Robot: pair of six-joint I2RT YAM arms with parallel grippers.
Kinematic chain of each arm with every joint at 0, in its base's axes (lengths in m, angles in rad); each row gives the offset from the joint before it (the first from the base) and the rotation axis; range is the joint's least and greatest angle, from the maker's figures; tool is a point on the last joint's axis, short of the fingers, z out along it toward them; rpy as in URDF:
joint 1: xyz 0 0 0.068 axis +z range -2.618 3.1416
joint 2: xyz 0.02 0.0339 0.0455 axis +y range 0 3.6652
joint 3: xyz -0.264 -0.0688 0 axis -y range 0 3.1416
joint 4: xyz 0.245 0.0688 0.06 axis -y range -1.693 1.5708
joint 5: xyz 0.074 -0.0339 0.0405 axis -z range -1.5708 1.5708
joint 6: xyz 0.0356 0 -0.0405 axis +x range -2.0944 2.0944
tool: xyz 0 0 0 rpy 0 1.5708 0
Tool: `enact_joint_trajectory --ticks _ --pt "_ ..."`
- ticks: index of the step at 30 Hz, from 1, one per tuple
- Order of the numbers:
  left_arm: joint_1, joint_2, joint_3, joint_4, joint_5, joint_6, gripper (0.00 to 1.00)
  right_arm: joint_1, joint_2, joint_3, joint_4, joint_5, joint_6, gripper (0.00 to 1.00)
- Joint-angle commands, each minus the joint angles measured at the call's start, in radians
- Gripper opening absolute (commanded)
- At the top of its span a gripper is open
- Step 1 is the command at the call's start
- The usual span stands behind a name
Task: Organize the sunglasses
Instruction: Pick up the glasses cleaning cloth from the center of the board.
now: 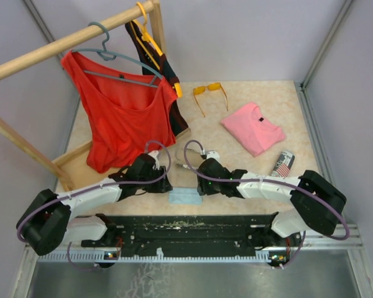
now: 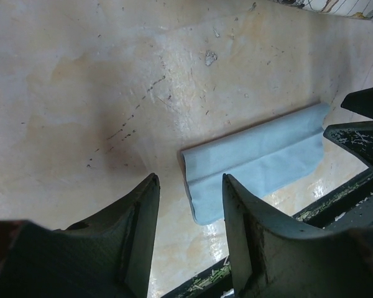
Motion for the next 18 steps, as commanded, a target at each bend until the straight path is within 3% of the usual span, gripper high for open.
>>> enact_joint_trajectory --ticks 1,18 --pt "-0.026 0.020 0.003 -0.016 -0.033 -0.009 0.52 0.000 -0.007 0.019 0.056 0.022 0.028 0.44" --pt "-0.118 0.155 0.080 -0.104 -0.183 -0.040 0.46 -0.017 -0.122 -0.098 0.093 0.039 0.102 0.43"
